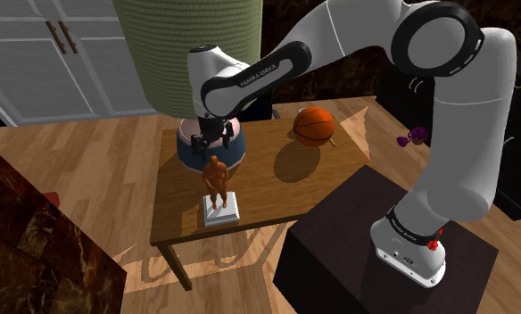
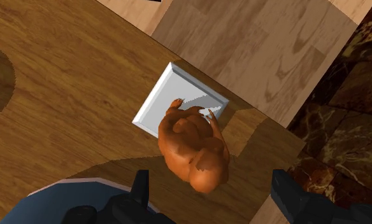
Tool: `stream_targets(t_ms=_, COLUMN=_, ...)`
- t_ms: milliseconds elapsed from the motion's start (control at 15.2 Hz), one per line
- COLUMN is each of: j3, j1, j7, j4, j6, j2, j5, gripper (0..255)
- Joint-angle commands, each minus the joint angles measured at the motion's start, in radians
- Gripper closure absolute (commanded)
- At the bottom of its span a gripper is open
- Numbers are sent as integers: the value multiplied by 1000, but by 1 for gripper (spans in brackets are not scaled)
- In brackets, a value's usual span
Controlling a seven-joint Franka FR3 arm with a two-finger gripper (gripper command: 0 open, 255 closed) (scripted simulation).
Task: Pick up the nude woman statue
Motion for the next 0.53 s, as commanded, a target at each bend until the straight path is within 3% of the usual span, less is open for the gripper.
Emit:
stream_targets(t_ms=0, j3=-4, j1=9, j7=7, j4=17, j6=13, j2=31, j5=-10, gripper=0)
stream_targets(t_ms=462, j3=-14, j1=16, j7=14, j4=1, j6=69, j2=73, j5=-26, gripper=0)
